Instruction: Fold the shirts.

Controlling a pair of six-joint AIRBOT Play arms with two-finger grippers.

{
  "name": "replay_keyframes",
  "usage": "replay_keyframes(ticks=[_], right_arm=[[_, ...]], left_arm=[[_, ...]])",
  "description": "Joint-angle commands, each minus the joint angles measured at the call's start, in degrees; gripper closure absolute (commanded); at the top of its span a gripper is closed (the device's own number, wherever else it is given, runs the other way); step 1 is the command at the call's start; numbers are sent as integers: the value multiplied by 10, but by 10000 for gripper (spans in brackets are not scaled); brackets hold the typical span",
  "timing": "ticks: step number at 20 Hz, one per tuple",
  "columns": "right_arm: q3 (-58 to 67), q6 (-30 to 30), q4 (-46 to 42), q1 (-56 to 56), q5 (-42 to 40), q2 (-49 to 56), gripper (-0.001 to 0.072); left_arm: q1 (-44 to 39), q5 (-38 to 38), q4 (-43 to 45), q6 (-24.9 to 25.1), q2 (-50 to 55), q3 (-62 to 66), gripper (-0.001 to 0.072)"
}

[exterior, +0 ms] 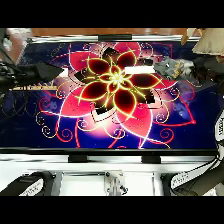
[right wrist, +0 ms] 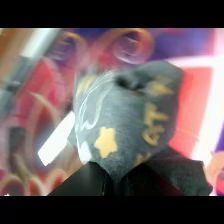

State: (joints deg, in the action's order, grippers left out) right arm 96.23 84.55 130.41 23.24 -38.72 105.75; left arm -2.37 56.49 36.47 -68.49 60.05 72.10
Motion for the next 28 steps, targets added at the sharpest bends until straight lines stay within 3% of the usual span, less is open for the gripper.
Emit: replay_keyframes(ticks=[1, 8, 14, 18, 19, 20, 23, 25, 27, 28], right_arm=[[0, -149, -113, 29, -164, 16, 639], [0, -240, -203, -24, -346, 25, 639], [0, -339, -250, -70, -342, 25, 630], [0, -359, -234, -73, -349, 25, 616], [0, -360, -233, -74, -350, 24, 462], [0, -346, -233, -74, -358, 21, 222], [0, -337, -291, -68, -418, -22, 201], [0, -343, -343, -62, -417, -81, 202], [12, -307, -356, -62, -294, -158, 203], [21, -277, -349, -74, -192, -196, 204]], left_arm=[[-37, -34, 0, -2, 19, -1, 678], [-59, -51, 0, -1, 49, -1, 678], [-59, -49, 0, 10, 49, -1, 678], [-59, -49, 0, 33, 49, -1, 678], [-59, -49, 0, 33, 49, -1, 678], [-59, -49, 0, 33, 49, -1, 678], [-57, -50, 0, 33, 49, -1, 678], [-57, -52, 6, 33, 49, 0, 680], [-68, -44, 157, 1, 52, 33, 684], [-78, -26, 278, -71, 58, 66, 685]])
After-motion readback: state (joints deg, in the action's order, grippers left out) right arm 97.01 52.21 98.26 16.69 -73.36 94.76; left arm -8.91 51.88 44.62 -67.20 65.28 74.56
